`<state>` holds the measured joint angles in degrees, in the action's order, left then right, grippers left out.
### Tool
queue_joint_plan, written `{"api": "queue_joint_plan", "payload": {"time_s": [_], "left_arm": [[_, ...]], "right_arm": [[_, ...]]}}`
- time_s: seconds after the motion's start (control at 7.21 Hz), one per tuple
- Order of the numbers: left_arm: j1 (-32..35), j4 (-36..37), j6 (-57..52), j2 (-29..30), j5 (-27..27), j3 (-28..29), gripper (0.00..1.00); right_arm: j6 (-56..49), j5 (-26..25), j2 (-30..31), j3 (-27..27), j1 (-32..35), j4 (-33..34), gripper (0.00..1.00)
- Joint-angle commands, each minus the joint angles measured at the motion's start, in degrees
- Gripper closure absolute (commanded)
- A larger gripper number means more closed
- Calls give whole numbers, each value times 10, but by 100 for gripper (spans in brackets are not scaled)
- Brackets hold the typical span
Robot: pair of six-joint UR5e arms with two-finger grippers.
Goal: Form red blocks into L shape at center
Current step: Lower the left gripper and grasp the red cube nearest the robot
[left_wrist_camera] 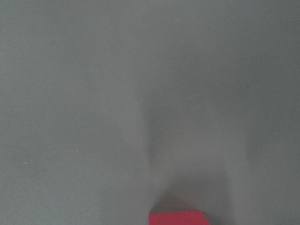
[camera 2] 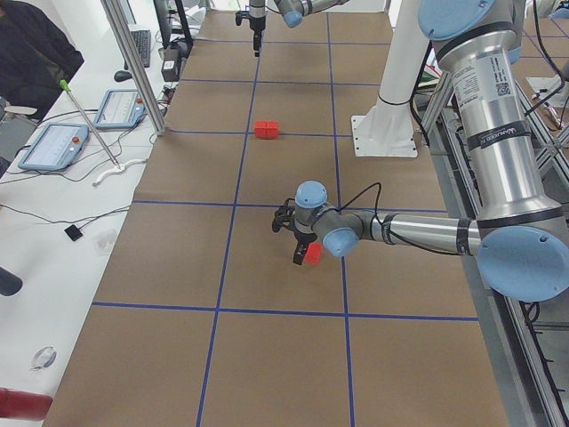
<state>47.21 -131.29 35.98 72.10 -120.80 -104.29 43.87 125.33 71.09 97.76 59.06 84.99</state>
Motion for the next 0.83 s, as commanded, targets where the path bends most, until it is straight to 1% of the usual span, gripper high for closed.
{"api": "queue_joint_plan", "payload": {"time_s": [0.0, 0.28, 0.42, 0.56, 0.69], "left_arm": [[-2, 2, 3, 14, -4, 14, 0], [-4, 2, 3, 20, -9, 18, 0], [-9, 2, 2, 20, -9, 21, 4], [-12, 2, 2, 20, -10, 21, 13], [-13, 4, 4, 20, -28, 26, 21]], "right_arm": [[1, 0, 0, 0, 0, 0, 0], [2, 0, 0, 0, 0, 0, 0], [1, 0, 0, -1, 0, 0, 0], [0, 0, 1, -1, 0, 0, 0], [0, 0, 1, -1, 0, 0, 0]]}}
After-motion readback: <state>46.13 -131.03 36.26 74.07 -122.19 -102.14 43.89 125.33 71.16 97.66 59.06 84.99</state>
